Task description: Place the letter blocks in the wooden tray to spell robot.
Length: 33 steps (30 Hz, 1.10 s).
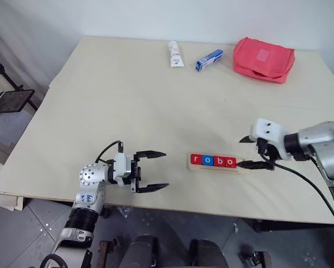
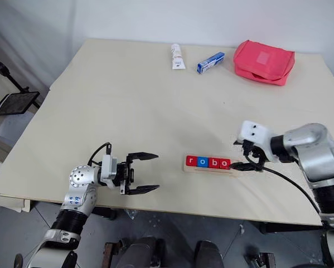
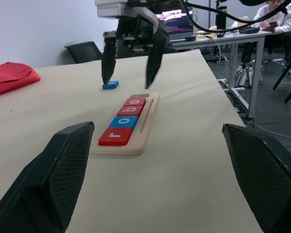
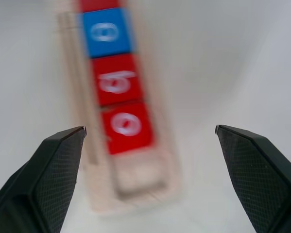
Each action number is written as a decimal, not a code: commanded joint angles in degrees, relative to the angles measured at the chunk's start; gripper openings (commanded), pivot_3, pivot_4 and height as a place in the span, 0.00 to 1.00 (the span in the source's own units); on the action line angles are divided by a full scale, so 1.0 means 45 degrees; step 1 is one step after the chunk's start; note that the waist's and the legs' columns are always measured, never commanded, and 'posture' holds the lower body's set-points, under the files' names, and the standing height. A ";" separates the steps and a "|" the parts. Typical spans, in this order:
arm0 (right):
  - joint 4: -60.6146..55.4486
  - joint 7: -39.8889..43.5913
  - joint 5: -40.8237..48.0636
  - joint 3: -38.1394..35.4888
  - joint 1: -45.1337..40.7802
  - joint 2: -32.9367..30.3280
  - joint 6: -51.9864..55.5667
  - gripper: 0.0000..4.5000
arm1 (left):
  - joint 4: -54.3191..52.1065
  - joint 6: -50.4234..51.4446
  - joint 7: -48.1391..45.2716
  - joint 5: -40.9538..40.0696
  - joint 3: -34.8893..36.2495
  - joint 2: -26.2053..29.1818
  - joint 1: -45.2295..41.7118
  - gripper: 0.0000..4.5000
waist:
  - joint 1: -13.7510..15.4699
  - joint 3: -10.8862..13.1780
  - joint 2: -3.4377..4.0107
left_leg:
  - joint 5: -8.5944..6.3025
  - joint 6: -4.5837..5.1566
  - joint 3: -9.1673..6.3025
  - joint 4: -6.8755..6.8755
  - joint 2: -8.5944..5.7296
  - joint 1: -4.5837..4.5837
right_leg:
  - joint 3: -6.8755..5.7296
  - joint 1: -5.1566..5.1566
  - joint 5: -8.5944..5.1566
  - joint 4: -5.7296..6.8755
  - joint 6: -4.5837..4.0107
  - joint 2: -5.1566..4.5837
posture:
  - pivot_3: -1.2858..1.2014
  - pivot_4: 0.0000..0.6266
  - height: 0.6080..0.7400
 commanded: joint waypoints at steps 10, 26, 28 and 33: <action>-0.0873 -0.6101 0.1178 -0.5657 0.3472 0.2348 0.1359 0.99 | 0.0377 -0.0102 -0.0114 -0.0065 -0.0042 -0.0087 -0.0329 1.00 | -0.0003 -0.0001 0.0000 | 0.0000 0.0000 0.0014 -0.0006 0.0002 0.0009 | 0.0003 0.0003 0.0000 0.0010 0.0000 0.0000 | 0.52 0.24 1.00; 0.3941 -0.9655 0.0915 -0.4829 0.1036 0.4516 -0.0227 0.99 | 0.0501 0.0056 -0.0731 -0.0206 0.0010 0.0120 -0.0718 1.00 | -0.0081 -0.0001 0.0005 | 0.0005 -0.0002 0.0028 -0.0018 0.0003 0.0017 | 0.0012 -0.0014 0.0000 0.0034 0.0000 0.0003 | 0.52 0.24 1.00; 0.4171 -0.9688 0.0953 -0.4708 0.0947 0.4545 -0.0154 0.99 | 0.0477 0.0035 -0.0727 -0.0204 0.0016 0.0140 -0.0681 1.00 | -0.0091 -0.0002 0.0005 | 0.0006 -0.0001 0.0030 -0.0015 0.0002 0.0017 | 0.0014 -0.0014 0.0000 0.0035 0.0000 0.0003 | 0.52 0.24 1.00; 0.4016 -0.9834 0.1132 -0.4698 0.1050 0.4641 -0.0108 0.73 | 0.0375 0.0027 -0.0668 -0.0194 0.0048 0.0175 -0.0612 1.00 | -0.0112 -0.0002 0.0005 | 0.0006 0.0000 0.0027 -0.0014 0.0004 0.0019 | 0.0013 -0.0013 0.0000 0.0044 0.0000 0.0002 | 0.52 0.24 1.00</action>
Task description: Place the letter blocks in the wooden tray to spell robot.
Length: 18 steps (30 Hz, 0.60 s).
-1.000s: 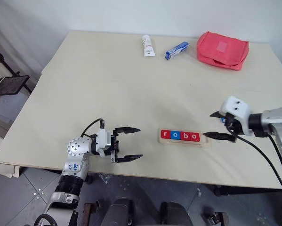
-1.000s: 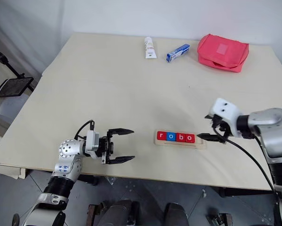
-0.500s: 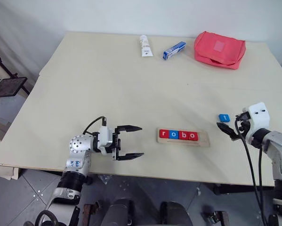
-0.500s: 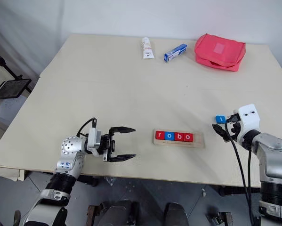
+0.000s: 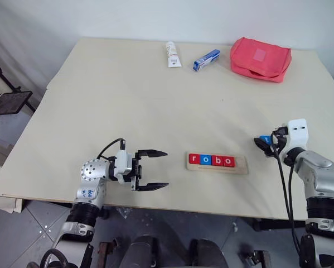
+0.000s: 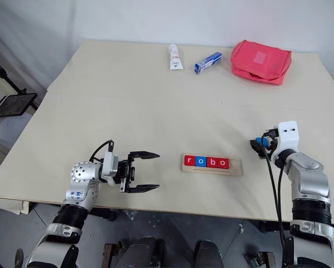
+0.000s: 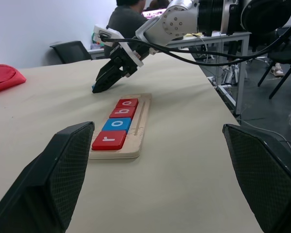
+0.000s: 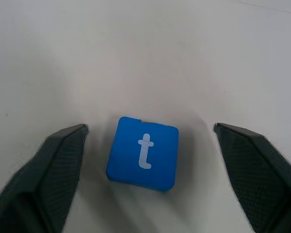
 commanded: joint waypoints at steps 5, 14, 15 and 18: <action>-0.0896 -0.0540 0.0301 -0.0290 0.0544 0.0025 0.0382 0.34 | -0.0362 -0.0044 0.0015 -0.0182 0.0144 0.0166 0.0150 1.00 | 0.0066 0.0000 0.0000 | 0.0000 0.0000 -0.0007 0.0000 -0.0001 -0.0001 | 0.0000 0.0000 0.0000 0.0001 0.0000 -0.0001 | 0.52 0.24 1.00; -0.4259 -0.1023 0.1105 -0.1048 0.1824 -0.0192 0.1706 0.32 | -0.0034 -0.0075 -0.0250 -0.0222 0.0120 0.0150 -0.0086 1.00 | 0.0083 0.0000 0.0001 | 0.0000 0.0000 -0.0005 -0.0007 -0.0003 -0.0004 | 0.0001 -0.0003 0.0000 -0.0002 0.0000 -0.0001 | 0.52 0.24 1.00; -0.5109 -0.1120 0.1323 -0.1265 0.2189 -0.0165 0.2210 0.32 | 0.0033 -0.0082 -0.0369 -0.0251 0.0119 0.0163 -0.0111 1.00 | 0.0091 0.0001 0.0001 | 0.0000 0.0000 -0.0003 -0.0008 -0.0003 -0.0004 | 0.0003 -0.0005 0.0000 -0.0004 0.0000 -0.0001 | 0.52 0.24 1.00; -0.6818 -0.1369 0.1747 -0.1611 0.2952 -0.0030 0.3203 0.32 | 0.0182 -0.0105 -0.0612 -0.0315 0.0148 0.0187 -0.0158 1.00 | 0.0101 0.0001 0.0003 | 0.0000 0.0000 -0.0004 -0.0010 -0.0002 -0.0004 | 0.0004 -0.0007 0.0000 -0.0001 0.0000 -0.0001 | 0.52 0.24 1.00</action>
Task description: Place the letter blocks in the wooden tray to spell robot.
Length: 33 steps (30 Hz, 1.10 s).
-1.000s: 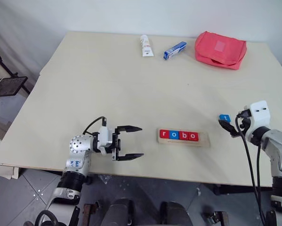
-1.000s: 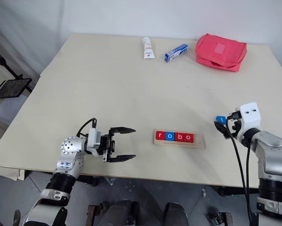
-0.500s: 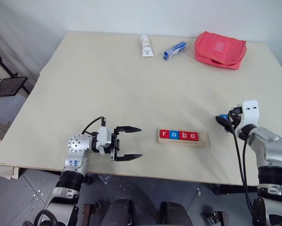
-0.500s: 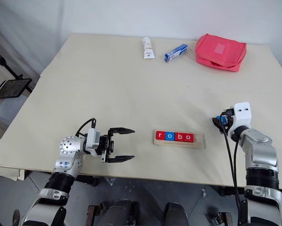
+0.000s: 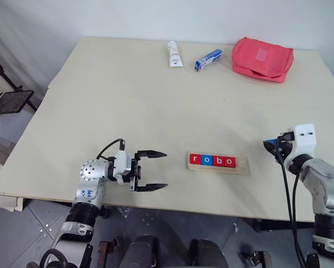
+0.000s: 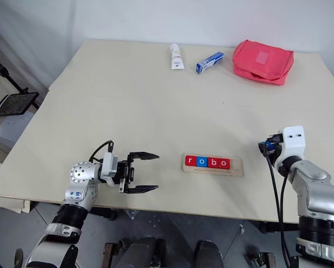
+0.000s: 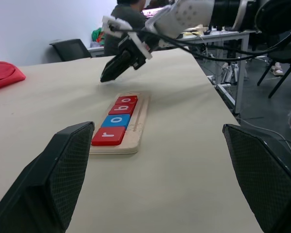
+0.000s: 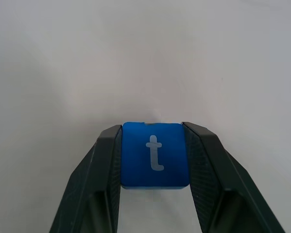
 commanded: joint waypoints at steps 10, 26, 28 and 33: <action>-0.7614 -0.2511 0.1504 -0.1520 0.3962 0.2594 0.3359 0.32 | 0.0687 -0.0193 -0.1015 -0.0382 0.0390 0.0287 -0.0490 1.00 | 0.0019 -0.0001 0.0001 | 0.0001 0.0001 0.0022 -0.0024 -0.0018 -0.0010 | 0.0058 -0.0060 0.0000 0.0037 0.0000 -0.0003 | 0.52 0.24 1.00; -0.7766 -0.2602 0.1638 -0.1579 0.4644 0.2903 0.2849 0.56 | -0.0125 0.1142 0.0368 -0.0062 0.0630 0.0891 -0.0589 1.00 | 0.0001 -0.0001 0.0000 | 0.0001 0.0001 0.0037 -0.0025 -0.0024 -0.0002 | 0.0128 -0.0114 0.0000 0.0118 0.0000 0.0003 | 0.52 0.24 1.00; -0.7789 -0.2496 0.1703 -0.1602 0.4751 0.2844 0.2729 0.71 | -0.0201 0.1281 0.0502 -0.0025 0.0609 0.0929 -0.0711 1.00 | 0.0000 -0.0001 0.0000 | 0.0001 0.0001 0.0037 -0.0025 -0.0024 -0.0002 | 0.0131 -0.0115 0.0000 0.0120 0.0000 0.0003 | 0.52 0.24 1.00; -0.7944 -0.2076 0.1930 -0.1635 0.4962 0.2546 0.2467 0.99 | -0.0375 0.1444 0.0508 0.0006 0.0569 0.1021 -0.0890 1.00 | -0.0003 -0.0001 0.0000 | 0.0002 0.0001 0.0039 -0.0024 -0.0024 -0.0001 | 0.0133 -0.0116 0.0000 0.0123 0.0000 0.0004 | 0.52 0.24 1.00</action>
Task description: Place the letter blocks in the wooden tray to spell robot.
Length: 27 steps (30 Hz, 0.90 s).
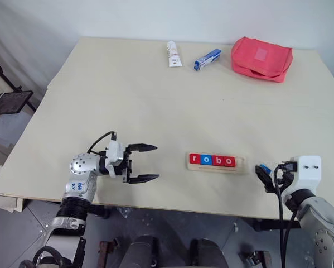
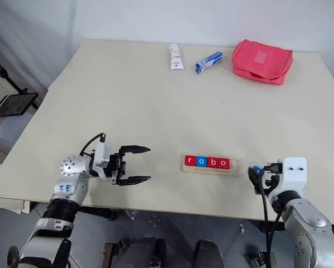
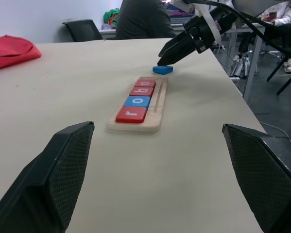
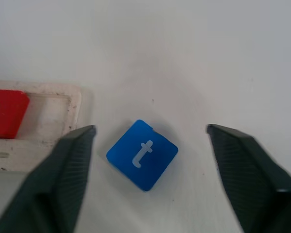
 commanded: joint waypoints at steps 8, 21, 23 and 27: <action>-0.0601 0.3174 0.0565 -0.0538 0.1543 -0.3017 -0.0993 0.99 | -0.0867 0.0227 -0.0096 -0.0138 -0.0035 0.0285 -0.0193 1.00 | 0.0040 0.0003 0.0005 | 0.0000 0.0000 0.0000 -0.0013 -0.0003 0.0001 | 0.0000 -0.0002 0.0000 0.0000 0.0000 -0.0001 | 0.52 0.24 1.00; 0.6077 1.0477 -0.1160 0.2191 -0.0875 -0.9868 -0.6302 0.99 | -0.1656 0.0919 -0.0298 -0.0432 -0.0060 0.0347 -0.0040 1.00 | -0.0008 0.0008 -0.0016 | 0.0000 0.0014 0.0033 0.0000 0.0020 -0.0001 | -0.0022 0.0049 0.0001 -0.0111 0.0002 0.0005 | 0.52 0.24 1.00; 0.7055 1.1131 -0.1458 0.3060 -0.1794 -1.0002 -0.6771 0.99 | -0.1848 0.0935 -0.0277 -0.0455 -0.0066 0.0346 0.0086 1.00 | -0.0006 0.0009 -0.0018 | 0.0000 0.0014 0.0029 0.0007 0.0020 -0.0004 | -0.0029 0.0050 0.0001 -0.0111 0.0002 0.0003 | 0.52 0.24 1.00; 0.8451 1.2015 -0.1963 0.4292 -0.3052 -0.9950 -0.7318 0.99 | -0.2114 0.0884 -0.0296 -0.0464 -0.0053 0.0405 0.0342 1.00 | 0.0048 0.0010 -0.0020 | -0.0001 0.0016 0.0000 0.0027 0.0015 -0.0032 | -0.0045 0.0046 0.0001 -0.0108 0.0003 -0.0002 | 0.52 0.24 1.00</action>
